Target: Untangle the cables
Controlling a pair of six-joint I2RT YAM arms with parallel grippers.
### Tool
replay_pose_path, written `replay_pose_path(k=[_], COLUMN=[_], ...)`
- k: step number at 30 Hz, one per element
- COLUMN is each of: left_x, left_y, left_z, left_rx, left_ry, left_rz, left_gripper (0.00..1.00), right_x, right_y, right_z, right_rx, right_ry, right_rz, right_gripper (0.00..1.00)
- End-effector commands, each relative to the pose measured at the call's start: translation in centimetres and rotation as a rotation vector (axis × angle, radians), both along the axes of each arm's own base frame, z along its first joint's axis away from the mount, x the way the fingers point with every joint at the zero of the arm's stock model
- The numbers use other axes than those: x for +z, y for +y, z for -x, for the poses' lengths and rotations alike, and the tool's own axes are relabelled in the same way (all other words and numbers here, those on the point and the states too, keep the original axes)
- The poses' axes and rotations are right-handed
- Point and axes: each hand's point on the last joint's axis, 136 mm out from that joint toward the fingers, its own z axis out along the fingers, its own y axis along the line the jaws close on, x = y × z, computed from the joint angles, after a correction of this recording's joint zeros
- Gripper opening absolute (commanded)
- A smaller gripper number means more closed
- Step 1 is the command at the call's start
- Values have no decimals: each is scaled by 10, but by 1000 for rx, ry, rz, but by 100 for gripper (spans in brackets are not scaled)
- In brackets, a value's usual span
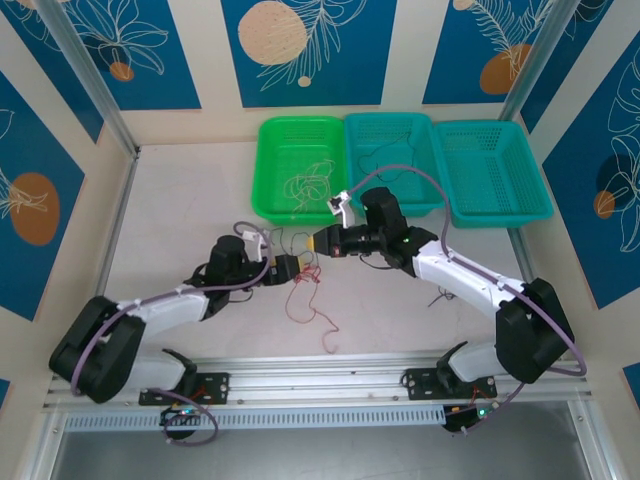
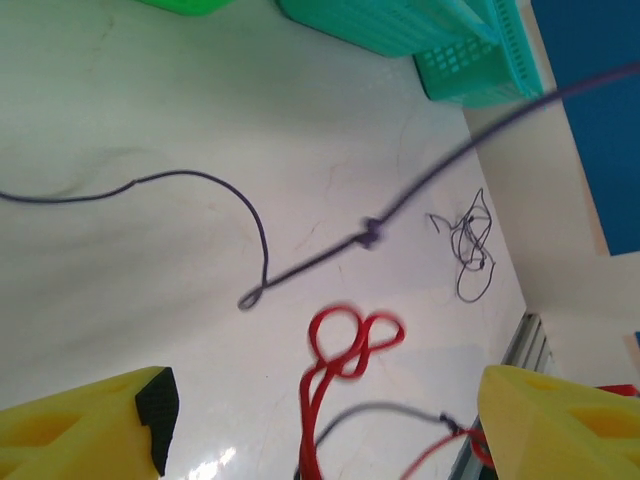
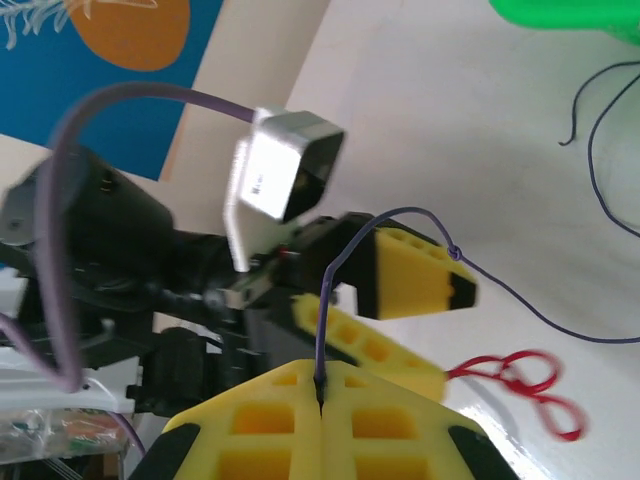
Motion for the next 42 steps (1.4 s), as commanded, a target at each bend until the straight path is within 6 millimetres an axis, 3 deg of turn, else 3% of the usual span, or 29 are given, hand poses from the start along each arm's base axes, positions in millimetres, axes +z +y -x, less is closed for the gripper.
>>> replay_pose_path(k=[1,3,7,12,15,17,21,24,25,30,33,37,42], left_x=[26,21,4,21,30,32,21,10,8,-37,-54,-69,-87], left_y=[-33,-50,-64,-74,-84,-89,-84,-75,-72,-31,3,50,103], left_z=[-4,1,-5,-23,-28,-27,-25,-22,-21,-19,-19,-20,-17], left_rx=[-84,-143,-117,-61,-73,-81,-41,-10,-5,124,209,324,456], left_ry=[-11,37,130,101,117,133,159,155,149,186,174,172,210], left_rz=[120,160,197,298,349,369,337,272,244,-58,-199,-350,-447], left_gripper=[81,85,84,93,90,76,20,0,0,0,0,0,0], right_x=[14,15,22,25,30,33,40,42,43,59,70,93,124], right_y=[-1,1,8,15,15,14,4,-13,-20,-85,-135,-186,-228], right_z=[1,0,0,5,6,4,-3,-11,-13,-25,-27,-19,-12], right_rx=[-20,-34,-43,-31,-30,-42,-101,-175,-198,-418,-584,-728,-857], right_ry=[15,30,42,43,44,40,20,9,5,-24,-40,-70,-105], right_rz=[-66,-87,-139,-144,-154,-159,-156,-152,-152,-160,-158,-176,-192], right_gripper=[0,0,0,0,0,0,0,0,0,0,0,0,0])
